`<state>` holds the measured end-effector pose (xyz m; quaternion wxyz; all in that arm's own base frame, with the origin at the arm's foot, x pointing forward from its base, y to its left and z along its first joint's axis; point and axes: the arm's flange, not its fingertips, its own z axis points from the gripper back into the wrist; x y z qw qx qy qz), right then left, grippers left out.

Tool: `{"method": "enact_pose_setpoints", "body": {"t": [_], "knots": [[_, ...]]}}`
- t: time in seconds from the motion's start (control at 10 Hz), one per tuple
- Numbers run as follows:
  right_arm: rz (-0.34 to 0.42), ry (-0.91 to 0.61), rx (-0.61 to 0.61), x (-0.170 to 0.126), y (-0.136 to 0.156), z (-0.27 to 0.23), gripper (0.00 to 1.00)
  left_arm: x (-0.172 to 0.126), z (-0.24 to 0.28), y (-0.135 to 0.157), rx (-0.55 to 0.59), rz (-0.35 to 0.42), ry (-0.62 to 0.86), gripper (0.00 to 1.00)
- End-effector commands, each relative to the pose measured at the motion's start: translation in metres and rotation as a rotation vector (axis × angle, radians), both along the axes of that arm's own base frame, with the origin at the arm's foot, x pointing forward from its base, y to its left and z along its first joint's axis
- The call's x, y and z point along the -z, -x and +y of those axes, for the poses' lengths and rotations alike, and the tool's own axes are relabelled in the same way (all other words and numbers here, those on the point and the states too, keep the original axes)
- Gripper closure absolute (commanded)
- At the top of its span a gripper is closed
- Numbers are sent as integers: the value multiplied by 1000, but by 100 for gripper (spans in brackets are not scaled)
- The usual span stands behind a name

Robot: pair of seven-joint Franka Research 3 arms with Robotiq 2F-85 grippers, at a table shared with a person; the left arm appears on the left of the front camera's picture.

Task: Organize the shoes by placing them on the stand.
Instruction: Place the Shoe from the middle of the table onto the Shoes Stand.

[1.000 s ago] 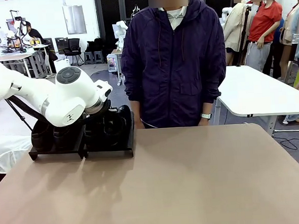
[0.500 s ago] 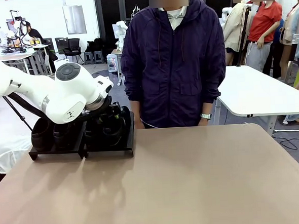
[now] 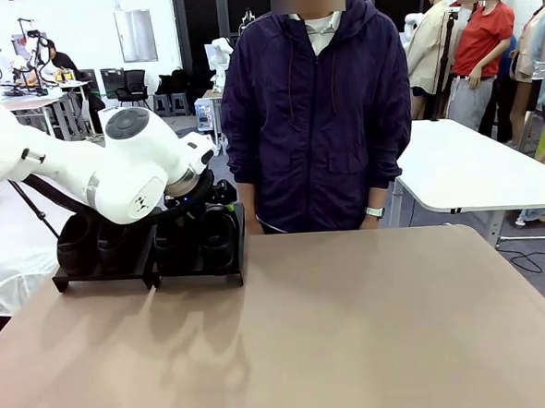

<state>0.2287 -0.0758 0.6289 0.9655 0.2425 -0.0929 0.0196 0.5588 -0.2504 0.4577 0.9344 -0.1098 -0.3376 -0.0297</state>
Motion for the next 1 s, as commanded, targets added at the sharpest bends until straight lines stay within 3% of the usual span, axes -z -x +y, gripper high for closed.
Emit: {"method": "enact_pose_setpoints", "body": {"t": [0.0, 0.2, 0.5, 0.6, 0.8, 0.9], "knots": [[-13, -23, -24, -4, -1, 0, 0, -23, 23, 11, 18, 20, -13, 0], [-13, -23, -24, -4, -1, 0, 0, -41, 29, 20, 60, 107, -39, 0], [-13, -23, -24, -4, -1, 0, 0, -88, 60, 44, 372, 412, -29, 0], [-13, -23, -24, -4, -1, 0, 0, -108, 86, 61, 430, 494, 15, 0], [-13, -23, -24, -4, -1, 0, 0, -135, 138, 104, 489, 573, 66, 0], [-13, -23, -24, -4, -1, 0, 0, -147, 170, 133, 473, 550, 122, 0]]}}
